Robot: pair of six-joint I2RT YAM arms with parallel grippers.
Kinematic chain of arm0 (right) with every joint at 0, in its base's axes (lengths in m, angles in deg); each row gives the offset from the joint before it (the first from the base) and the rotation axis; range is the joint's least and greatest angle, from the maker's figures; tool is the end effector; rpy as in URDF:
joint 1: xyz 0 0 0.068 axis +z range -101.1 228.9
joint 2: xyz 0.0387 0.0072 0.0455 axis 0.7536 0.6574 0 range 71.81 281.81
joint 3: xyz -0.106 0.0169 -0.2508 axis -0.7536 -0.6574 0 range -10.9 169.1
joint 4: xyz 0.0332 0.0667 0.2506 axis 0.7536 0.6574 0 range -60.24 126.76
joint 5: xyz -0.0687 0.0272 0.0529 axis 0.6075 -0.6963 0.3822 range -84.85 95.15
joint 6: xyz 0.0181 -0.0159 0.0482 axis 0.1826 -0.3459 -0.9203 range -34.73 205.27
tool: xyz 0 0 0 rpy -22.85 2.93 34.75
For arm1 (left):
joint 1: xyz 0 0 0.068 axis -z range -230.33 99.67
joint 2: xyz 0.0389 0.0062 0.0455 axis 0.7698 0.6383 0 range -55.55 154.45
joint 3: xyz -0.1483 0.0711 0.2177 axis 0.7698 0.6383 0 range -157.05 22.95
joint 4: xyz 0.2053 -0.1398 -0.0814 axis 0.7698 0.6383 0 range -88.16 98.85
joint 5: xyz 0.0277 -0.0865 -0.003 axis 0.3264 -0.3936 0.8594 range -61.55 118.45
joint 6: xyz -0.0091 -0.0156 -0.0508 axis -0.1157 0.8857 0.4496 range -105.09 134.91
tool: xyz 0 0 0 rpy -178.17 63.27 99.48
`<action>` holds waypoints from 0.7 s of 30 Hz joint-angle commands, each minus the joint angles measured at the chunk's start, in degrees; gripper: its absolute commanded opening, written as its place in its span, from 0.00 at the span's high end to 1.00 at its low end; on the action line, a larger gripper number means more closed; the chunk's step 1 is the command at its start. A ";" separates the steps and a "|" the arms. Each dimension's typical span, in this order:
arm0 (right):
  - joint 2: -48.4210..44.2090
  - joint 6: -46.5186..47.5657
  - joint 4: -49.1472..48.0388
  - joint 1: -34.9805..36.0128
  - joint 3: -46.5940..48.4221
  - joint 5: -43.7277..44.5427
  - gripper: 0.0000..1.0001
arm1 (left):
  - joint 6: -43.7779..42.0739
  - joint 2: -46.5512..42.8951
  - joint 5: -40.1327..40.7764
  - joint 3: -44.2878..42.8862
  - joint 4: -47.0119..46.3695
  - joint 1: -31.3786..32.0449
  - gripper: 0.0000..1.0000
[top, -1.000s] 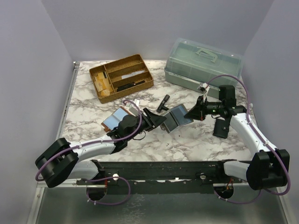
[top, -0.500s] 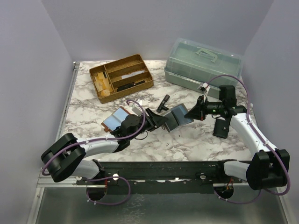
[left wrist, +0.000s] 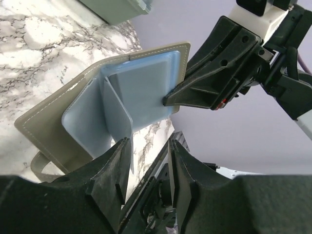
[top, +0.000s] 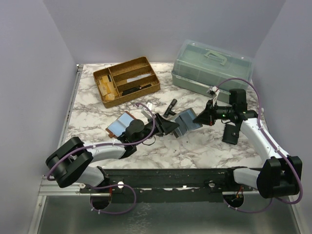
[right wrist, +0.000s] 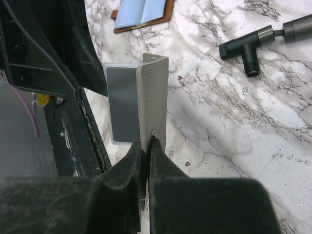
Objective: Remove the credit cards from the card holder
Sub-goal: Remove the credit card from the card holder.
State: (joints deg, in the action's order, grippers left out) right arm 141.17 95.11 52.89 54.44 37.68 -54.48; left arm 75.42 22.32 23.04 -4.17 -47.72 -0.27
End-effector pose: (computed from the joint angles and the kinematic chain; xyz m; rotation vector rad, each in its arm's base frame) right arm 0.2394 0.0541 0.2659 -0.7739 1.9756 1.1476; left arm 0.1742 -0.2133 0.2177 -0.0824 1.8304 -1.5233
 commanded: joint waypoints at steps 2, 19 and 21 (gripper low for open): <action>-0.17 -0.09 -1.17 -0.09 -0.49 -0.81 1.00 | -4.05 2.58 -3.12 -1.71 -4.01 0.25 0.55; -0.62 0.02 -0.86 -0.09 -0.62 -0.75 1.00 | -2.32 4.91 3.40 -2.77 2.82 -0.79 1.00; -0.79 -0.44 -0.86 -0.09 -0.64 0.47 1.00 | -6.55 4.13 1.48 -1.78 2.40 -0.83 1.00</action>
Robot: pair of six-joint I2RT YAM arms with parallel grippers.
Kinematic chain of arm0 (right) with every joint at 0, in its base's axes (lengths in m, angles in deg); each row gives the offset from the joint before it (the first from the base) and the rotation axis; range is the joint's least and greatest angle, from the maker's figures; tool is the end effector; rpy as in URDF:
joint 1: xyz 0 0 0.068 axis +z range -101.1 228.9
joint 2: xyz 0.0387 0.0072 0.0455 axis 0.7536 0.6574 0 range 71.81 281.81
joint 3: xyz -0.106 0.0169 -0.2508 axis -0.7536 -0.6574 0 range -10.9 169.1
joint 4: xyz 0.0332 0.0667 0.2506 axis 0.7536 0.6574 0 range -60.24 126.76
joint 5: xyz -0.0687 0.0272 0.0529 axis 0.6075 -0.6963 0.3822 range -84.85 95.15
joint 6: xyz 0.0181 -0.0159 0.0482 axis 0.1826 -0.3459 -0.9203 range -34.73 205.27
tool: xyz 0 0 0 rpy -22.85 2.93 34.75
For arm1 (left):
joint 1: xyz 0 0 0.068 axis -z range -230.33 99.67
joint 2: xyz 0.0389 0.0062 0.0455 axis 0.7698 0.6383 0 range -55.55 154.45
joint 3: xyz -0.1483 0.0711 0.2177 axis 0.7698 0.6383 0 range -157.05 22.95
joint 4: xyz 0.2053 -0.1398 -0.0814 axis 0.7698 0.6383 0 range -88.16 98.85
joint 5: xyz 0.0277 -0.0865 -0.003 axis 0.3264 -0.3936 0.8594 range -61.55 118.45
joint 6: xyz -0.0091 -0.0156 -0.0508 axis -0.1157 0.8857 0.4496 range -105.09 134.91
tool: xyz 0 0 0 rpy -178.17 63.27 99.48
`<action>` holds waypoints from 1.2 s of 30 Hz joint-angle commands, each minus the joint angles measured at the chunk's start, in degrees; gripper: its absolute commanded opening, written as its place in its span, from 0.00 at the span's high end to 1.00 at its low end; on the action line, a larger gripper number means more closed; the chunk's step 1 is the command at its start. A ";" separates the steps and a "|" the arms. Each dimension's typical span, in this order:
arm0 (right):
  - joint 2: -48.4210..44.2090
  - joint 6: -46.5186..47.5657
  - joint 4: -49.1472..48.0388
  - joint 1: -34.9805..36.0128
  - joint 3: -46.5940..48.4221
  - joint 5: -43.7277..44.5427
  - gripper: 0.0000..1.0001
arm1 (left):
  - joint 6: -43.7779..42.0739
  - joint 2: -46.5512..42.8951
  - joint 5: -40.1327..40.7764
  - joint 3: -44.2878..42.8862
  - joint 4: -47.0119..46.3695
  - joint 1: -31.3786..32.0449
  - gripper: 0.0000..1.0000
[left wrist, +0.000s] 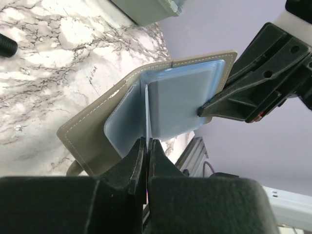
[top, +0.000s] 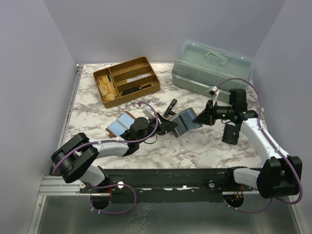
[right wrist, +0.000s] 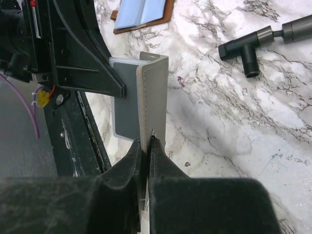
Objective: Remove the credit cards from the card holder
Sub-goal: Remove the credit card from the card holder.
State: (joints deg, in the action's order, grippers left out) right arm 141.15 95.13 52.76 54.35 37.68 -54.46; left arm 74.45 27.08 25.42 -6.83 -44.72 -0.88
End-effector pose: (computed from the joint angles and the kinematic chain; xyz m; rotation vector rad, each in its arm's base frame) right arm 0.2396 0.0538 0.2662 -0.7734 1.9735 1.1448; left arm 0.1876 -0.2221 0.2044 -0.1229 1.9054 -1.4218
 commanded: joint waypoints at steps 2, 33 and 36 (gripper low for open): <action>-0.72 -0.82 -0.85 -0.13 -0.75 1.69 1.00 | -10.33 -1.60 -2.44 3.07 -3.84 -0.22 1.00; 2.68 -1.00 -5.23 -0.36 -5.23 -19.77 0.43 | -19.38 0.66 -17.70 -1.08 -5.65 -0.06 1.00; 4.25 -1.80 -5.59 -0.36 -5.26 -20.78 0.46 | -18.98 -0.04 -17.87 -0.14 -7.76 0.20 1.00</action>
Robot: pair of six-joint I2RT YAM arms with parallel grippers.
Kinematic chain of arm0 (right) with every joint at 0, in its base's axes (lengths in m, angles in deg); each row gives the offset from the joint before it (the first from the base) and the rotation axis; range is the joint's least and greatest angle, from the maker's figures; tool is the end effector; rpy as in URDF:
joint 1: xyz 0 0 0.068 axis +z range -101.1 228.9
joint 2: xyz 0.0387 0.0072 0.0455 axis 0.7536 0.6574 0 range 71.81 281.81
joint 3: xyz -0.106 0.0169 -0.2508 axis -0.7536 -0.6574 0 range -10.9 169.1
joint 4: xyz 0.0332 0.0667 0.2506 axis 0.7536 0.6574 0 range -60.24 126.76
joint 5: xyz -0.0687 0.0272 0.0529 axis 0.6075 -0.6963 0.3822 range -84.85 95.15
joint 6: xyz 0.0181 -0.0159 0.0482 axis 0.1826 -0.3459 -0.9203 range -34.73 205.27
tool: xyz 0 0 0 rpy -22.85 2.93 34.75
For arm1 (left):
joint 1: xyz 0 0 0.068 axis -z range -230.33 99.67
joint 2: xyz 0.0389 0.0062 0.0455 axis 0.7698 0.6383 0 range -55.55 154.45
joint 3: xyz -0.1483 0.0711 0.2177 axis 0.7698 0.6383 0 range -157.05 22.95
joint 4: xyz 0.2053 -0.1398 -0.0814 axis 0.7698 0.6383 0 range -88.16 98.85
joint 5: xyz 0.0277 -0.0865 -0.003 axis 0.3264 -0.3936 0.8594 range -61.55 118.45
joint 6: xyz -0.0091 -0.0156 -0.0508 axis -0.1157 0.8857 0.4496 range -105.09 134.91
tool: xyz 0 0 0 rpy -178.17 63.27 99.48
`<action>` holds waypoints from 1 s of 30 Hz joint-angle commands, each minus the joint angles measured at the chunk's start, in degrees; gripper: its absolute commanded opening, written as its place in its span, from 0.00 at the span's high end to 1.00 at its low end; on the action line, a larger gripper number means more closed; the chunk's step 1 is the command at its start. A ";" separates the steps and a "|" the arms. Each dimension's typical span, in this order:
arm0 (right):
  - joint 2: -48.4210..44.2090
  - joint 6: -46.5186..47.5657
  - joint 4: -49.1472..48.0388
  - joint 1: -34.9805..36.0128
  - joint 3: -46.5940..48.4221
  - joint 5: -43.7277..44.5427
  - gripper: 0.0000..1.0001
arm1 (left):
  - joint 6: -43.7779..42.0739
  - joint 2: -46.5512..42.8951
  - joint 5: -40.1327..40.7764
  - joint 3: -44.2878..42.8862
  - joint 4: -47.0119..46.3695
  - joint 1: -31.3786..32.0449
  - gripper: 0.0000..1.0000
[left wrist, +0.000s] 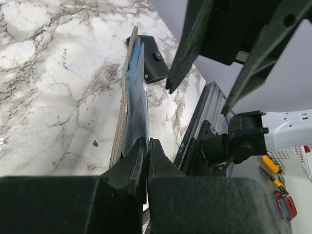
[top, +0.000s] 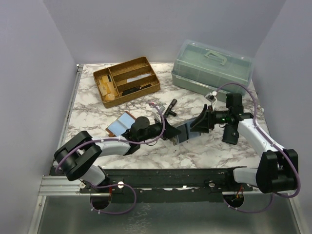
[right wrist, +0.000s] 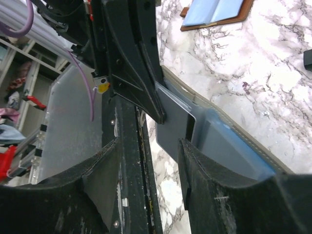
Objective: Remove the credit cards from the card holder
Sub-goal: Remove the credit card from the card holder.
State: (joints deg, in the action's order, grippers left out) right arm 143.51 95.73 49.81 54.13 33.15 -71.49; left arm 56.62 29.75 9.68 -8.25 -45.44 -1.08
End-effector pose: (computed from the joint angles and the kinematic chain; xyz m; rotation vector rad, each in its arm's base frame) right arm 0.2331 0.0562 0.2428 -0.8495 1.8345 1.4923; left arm 0.1855 -0.2329 0.2007 0.4011 1.8686 -1.4162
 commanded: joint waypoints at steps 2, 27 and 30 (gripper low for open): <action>2.43 -2.88 -2.79 -0.14 -0.88 -4.18 0.46 | -0.43 -3.16 -2.07 2.02 -8.74 0.58 1.00; 3.38 -6.47 -5.58 -0.14 -2.16 -12.30 0.52 | 5.99 2.27 -2.17 1.20 -24.57 2.98 1.00; 2.73 -7.43 -6.68 -0.14 -2.43 -13.35 0.55 | 6.31 3.74 -1.90 0.62 -25.83 3.51 1.00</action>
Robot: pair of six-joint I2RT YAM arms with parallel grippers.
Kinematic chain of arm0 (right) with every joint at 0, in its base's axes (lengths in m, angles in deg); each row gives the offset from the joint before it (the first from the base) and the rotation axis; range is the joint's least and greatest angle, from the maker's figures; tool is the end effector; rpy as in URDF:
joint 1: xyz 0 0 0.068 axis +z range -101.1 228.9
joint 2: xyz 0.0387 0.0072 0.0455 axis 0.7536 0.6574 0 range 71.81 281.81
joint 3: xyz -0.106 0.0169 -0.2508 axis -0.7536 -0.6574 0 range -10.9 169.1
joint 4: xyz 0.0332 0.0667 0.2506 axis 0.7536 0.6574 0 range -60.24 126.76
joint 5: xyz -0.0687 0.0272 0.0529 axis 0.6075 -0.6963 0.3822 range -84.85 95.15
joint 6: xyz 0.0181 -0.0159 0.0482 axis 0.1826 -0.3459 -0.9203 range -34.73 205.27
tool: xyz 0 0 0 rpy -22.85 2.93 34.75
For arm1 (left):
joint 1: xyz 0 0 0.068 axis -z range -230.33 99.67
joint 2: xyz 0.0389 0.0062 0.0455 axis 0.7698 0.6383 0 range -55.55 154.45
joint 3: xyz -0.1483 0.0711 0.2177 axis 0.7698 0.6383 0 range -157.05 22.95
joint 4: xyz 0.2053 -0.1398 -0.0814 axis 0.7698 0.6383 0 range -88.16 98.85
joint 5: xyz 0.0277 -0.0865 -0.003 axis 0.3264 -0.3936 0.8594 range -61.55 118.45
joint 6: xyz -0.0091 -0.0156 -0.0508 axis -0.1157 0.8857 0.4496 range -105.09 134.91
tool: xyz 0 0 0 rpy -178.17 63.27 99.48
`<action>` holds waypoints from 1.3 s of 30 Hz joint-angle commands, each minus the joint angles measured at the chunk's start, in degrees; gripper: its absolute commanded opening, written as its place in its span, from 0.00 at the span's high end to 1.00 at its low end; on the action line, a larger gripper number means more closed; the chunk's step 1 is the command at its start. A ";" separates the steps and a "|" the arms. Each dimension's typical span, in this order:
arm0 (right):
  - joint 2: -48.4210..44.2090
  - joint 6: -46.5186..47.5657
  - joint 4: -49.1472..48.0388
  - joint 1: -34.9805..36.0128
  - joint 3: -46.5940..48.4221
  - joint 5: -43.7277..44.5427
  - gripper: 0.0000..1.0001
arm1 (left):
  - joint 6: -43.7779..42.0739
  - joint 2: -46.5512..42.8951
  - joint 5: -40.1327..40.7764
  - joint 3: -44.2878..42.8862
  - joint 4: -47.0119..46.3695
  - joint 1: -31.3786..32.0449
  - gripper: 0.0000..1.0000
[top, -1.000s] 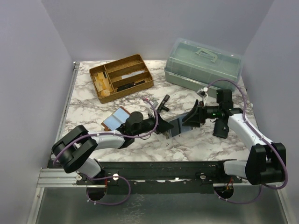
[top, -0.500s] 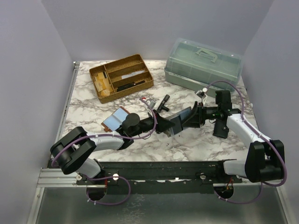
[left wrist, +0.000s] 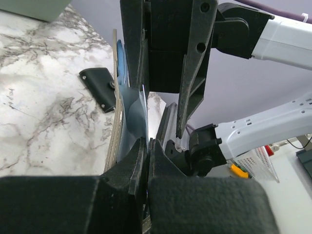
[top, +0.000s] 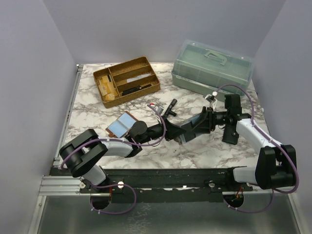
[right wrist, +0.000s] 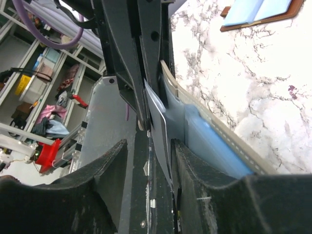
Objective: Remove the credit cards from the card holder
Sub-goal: Remove the credit card from the card holder.
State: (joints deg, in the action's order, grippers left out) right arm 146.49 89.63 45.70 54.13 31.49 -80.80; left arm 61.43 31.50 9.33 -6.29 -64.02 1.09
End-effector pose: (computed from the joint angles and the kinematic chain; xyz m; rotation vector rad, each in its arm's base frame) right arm 0.2361 0.0573 0.2309 -0.8124 1.7936 1.7340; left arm 0.1744 -0.2373 0.2170 0.3856 1.6155 -1.5970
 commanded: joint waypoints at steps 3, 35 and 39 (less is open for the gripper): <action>-0.53 -2.57 -3.87 -0.14 -1.05 -4.42 0.63 | 1.41 2.47 -1.38 -1.73 -7.42 1.41 1.00; -2.34 9.45 6.25 -0.14 2.37 -3.91 1.00 | 8.51 -3.38 1.95 -0.89 1.75 -0.01 1.00; -2.18 11.03 7.94 -0.22 2.89 -3.44 1.00 | 9.38 -5.88 3.21 0.40 2.72 -0.01 1.00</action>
State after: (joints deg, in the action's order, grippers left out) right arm 145.15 96.88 50.29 54.24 32.43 -83.09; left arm 69.65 29.80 8.76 -6.48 -61.84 1.54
